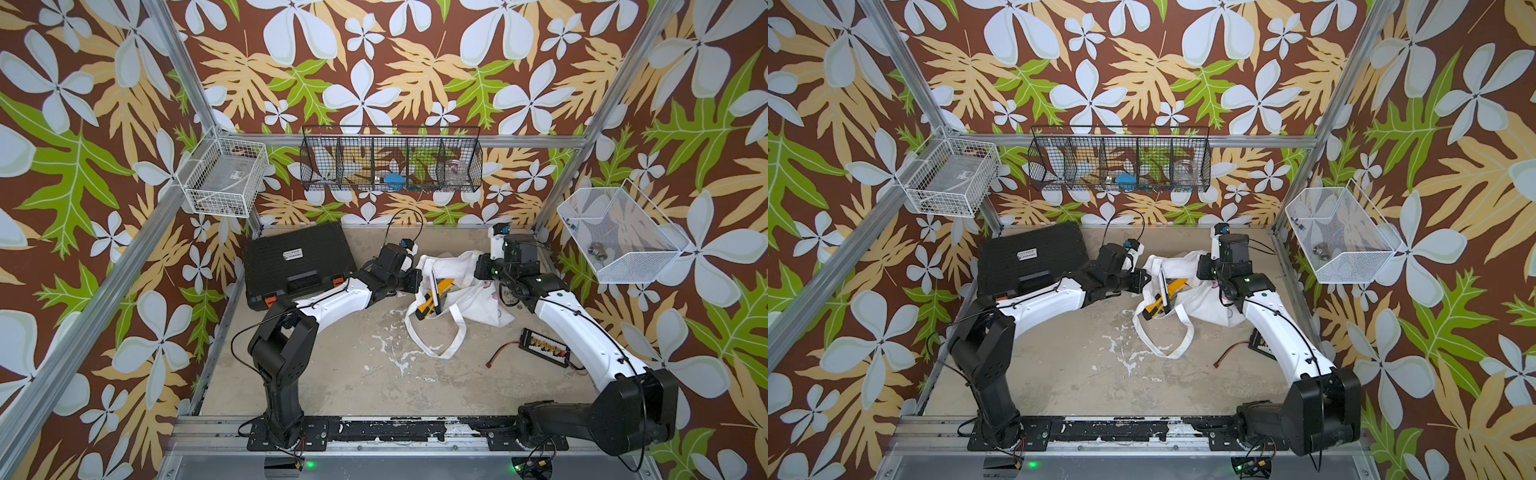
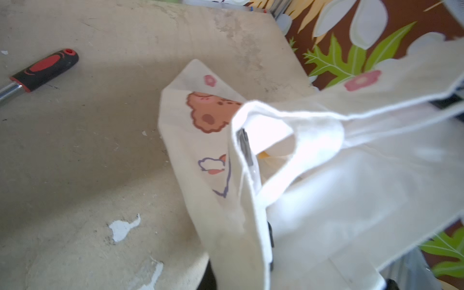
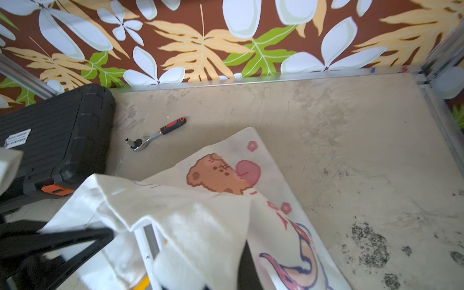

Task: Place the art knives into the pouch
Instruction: Adjust the pouch at the center of the board.

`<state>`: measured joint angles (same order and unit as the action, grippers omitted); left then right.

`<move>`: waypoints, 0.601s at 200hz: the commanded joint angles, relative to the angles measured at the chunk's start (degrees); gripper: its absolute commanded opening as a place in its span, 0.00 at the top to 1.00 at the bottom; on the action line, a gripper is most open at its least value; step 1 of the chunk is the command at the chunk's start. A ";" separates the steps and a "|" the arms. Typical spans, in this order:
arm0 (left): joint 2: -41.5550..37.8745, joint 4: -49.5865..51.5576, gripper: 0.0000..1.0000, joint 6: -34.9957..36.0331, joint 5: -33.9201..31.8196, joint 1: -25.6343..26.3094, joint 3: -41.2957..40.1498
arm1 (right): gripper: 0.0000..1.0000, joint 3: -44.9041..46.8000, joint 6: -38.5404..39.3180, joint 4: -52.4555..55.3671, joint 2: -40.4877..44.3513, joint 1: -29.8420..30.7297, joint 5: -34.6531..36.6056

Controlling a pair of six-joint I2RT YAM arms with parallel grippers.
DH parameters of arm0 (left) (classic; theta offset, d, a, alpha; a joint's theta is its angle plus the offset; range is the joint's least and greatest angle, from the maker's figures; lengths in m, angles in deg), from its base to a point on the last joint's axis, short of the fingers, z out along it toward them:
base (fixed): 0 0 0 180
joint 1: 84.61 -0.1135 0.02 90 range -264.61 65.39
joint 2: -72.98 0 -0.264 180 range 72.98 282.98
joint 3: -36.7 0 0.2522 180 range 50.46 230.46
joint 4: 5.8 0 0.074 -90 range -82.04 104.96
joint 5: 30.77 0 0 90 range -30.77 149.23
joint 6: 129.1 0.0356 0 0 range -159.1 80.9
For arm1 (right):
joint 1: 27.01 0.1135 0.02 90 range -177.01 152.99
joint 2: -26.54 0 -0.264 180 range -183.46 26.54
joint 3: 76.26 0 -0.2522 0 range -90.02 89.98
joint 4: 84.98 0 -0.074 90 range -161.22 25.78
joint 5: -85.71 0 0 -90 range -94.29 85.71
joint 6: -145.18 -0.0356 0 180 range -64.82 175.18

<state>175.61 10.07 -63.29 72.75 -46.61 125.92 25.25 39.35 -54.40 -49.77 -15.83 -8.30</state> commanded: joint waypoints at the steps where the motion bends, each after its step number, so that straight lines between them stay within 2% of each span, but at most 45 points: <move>1: -5.07 -0.44 1.00 -2.45 5.46 0.56 -0.49 | 1.00 -2.37 0.32 1.48 0.86 -0.01 3.40; 54: -14.63 1.99 1.00 -4.64 9.57 1.25 4.44 | 1.00 -10.15 0.66 5.80 -0.29 -0.02 4.61; 80: -16.45 6.50 1.00 -3.71 9.30 1.28 10.19 | 1.00 -14.78 1.20 8.44 -1.13 -0.02 4.82; 120: -19.21 9.96 1.00 -2.79 7.68 1.22 14.85 | 1.00 -20.55 2.15 11.89 -0.46 -0.02 4.57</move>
<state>157.29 19.03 -67.31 80.92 -45.45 138.62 7.46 40.48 -44.20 -50.58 -15.77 -4.76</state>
